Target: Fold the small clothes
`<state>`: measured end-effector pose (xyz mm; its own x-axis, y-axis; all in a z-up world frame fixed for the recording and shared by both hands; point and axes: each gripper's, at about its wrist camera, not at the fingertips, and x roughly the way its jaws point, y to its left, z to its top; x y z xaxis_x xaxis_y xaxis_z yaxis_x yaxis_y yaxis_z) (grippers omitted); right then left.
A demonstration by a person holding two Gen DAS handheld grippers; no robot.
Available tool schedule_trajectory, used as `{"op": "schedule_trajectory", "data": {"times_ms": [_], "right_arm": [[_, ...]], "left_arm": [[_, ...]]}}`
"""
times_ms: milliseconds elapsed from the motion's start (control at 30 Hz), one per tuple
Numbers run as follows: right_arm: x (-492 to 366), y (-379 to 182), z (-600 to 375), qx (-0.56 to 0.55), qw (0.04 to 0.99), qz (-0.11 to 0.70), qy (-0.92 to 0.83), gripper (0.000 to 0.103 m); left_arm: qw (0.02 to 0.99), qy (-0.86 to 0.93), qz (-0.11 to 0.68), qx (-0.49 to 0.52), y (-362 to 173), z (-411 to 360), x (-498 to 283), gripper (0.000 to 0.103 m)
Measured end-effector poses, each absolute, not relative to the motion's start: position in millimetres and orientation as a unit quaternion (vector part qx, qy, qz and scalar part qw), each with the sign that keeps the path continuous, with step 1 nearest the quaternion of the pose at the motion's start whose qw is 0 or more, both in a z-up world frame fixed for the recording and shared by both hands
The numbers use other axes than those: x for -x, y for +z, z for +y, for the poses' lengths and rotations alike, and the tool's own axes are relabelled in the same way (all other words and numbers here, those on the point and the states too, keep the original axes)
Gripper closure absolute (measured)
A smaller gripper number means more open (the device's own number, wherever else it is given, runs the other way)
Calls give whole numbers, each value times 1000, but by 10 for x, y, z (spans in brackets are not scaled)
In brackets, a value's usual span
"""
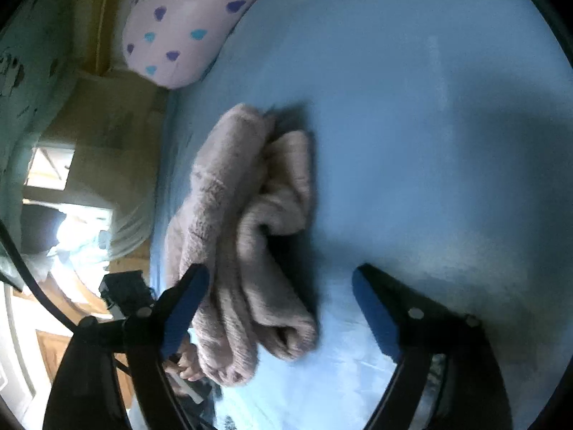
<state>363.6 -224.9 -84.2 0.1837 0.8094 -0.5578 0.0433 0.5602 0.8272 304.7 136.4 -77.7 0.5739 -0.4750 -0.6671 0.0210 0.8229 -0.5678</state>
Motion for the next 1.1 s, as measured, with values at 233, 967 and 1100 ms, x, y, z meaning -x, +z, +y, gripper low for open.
{"op": "schedule_trajectory", "data": {"times_ms": [233, 967, 1100], "right_arm": [[-3953, -934, -1932, -384, 664, 562, 310, 15], [-4231, -967, -1809, -419, 659, 524, 340, 26], [-4305, -995, -1845, -435, 656, 516, 338, 26]], "left_arm": [[844, -151, 443, 264, -785, 1396, -3071, 59], [805, -184, 457, 332, -822, 1698, -3454, 39], [790, -191, 446, 374, -898, 1859, -3675, 38]]}}
